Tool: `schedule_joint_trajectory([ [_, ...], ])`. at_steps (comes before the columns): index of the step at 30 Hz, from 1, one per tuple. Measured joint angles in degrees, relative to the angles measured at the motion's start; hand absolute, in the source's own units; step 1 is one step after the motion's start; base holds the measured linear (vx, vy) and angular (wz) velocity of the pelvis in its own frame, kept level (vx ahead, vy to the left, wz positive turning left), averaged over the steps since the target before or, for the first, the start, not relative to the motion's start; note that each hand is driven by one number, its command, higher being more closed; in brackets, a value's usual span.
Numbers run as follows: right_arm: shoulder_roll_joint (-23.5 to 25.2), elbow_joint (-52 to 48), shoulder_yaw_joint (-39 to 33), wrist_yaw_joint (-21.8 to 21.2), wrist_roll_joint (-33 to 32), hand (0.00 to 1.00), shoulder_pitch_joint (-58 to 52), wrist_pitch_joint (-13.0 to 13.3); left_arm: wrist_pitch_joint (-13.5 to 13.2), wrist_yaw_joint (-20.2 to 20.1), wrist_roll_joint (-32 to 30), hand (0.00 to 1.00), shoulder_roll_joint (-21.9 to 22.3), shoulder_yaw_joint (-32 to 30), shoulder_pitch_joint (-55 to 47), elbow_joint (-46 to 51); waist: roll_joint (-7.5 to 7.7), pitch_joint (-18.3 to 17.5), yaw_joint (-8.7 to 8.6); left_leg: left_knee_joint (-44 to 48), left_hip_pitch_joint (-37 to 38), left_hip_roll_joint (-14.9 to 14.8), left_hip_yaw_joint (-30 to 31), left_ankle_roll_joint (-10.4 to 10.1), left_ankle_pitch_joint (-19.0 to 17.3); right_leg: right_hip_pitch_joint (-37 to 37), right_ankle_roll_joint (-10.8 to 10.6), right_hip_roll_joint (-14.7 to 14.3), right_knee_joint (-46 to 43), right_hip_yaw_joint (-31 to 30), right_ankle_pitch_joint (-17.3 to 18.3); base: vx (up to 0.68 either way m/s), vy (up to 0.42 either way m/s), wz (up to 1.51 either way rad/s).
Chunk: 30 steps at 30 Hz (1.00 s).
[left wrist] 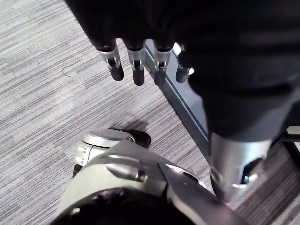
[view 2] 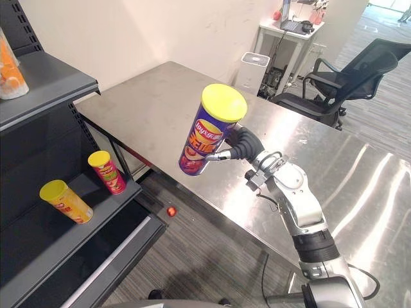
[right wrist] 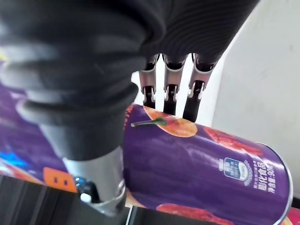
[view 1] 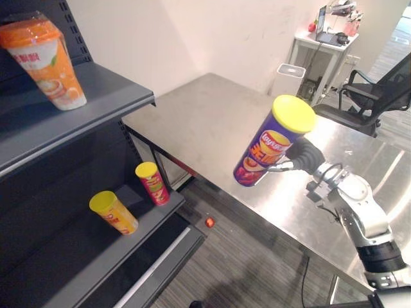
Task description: Put the gum and the chips on the shelf.
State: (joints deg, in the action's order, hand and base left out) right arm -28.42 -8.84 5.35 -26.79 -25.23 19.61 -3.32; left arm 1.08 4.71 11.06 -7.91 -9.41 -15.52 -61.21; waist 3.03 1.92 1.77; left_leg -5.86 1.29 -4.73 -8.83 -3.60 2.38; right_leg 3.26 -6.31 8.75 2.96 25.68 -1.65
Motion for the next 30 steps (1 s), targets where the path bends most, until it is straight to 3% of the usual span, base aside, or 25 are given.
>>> schedule_joint_trajectory([
  [9,0.09,-0.25,0.06,-0.02,0.14,1.00,-4.86,0.03,-1.41,0.02,0.04,0.00,0.22,0.05,-0.63,-0.36,0.03,-0.81,0.57,0.01,1.10,0.41,-0.32,0.10,0.01,-0.41,0.22,0.92,-2.51,-0.91,0.59,0.00,0.011,-0.03],
  [12,0.16,-0.25,0.06,0.01,0.19,1.00,-5.22,0.19,-1.86,0.01,-0.02,0.00,0.24,0.12,-0.65,-0.35,0.07,-0.65,0.59,-0.02,0.88,1.24,-0.05,0.40,-0.03,-2.98,0.10,2.93,-8.23,-1.09,3.00,-0.04,0.042,0.06],
  [17,0.43,-2.13,0.51,0.09,0.47,1.00,-5.75,0.93,-2.24,0.03,0.02,0.00,-0.69,0.31,-0.55,-0.13,1.87,0.27,1.25,-0.05,0.65,3.69,2.80,0.80,-0.13,-5.59,0.29,7.03,-17.27,-0.19,8.61,-0.05,0.036,0.31],
  [19,1.85,-3.63,0.80,0.14,0.51,1.00,-6.60,2.31,-1.93,0.51,0.24,0.00,-1.08,0.49,-0.54,0.13,2.47,0.26,1.02,-0.05,-1.42,3.60,6.93,0.86,0.36,-6.02,-0.33,3.57,-15.65,-5.39,9.88,-0.04,-0.033,0.63],
  [21,2.01,-4.54,0.75,0.19,0.50,1.00,-7.55,2.95,-1.66,0.65,1.46,0.00,-1.27,0.54,-0.38,0.40,3.09,-0.08,-0.33,-0.04,-3.08,3.53,11.27,1.08,1.68,-5.09,0.03,-0.15,-13.16,-10.52,10.35,0.05,-0.094,1.11],
  [22,1.92,-4.53,0.65,0.61,0.50,1.00,-8.38,3.02,-1.39,0.70,1.65,0.00,-1.30,0.54,-0.37,0.75,2.93,0.11,-0.17,-0.03,-3.82,3.58,14.62,1.18,2.61,-4.09,0.64,-2.49,-11.65,-13.74,10.71,0.11,-0.118,1.34],
  [24,1.94,-4.03,0.64,1.65,0.45,1.00,-8.79,3.19,-0.77,0.94,1.63,0.00,-1.27,0.55,0.07,0.80,3.66,0.23,0.27,-0.02,-4.68,3.90,17.93,1.05,3.74,-3.76,1.62,-3.28,-12.61,-13.68,10.78,0.10,-0.072,1.10],
  [27,1.96,-2.89,0.39,2.38,0.43,1.00,-8.84,5.03,-0.36,1.63,1.67,0.00,-1.12,0.22,0.18,0.80,3.02,1.18,0.58,0.32,-6.33,4.47,23.01,0.56,5.41,-3.55,3.22,-3.87,-13.91,-15.29,11.88,0.04,-0.012,0.91],
  [30,2.43,-1.83,0.31,2.23,0.43,1.00,-8.78,6.13,-0.06,1.74,2.36,0.00,-0.40,-0.10,-0.70,0.71,2.56,1.57,2.44,0.16,-6.27,4.69,25.31,0.07,5.70,-2.42,3.47,-4.25,-13.92,-13.94,13.00,-0.04,-0.051,0.49],
])
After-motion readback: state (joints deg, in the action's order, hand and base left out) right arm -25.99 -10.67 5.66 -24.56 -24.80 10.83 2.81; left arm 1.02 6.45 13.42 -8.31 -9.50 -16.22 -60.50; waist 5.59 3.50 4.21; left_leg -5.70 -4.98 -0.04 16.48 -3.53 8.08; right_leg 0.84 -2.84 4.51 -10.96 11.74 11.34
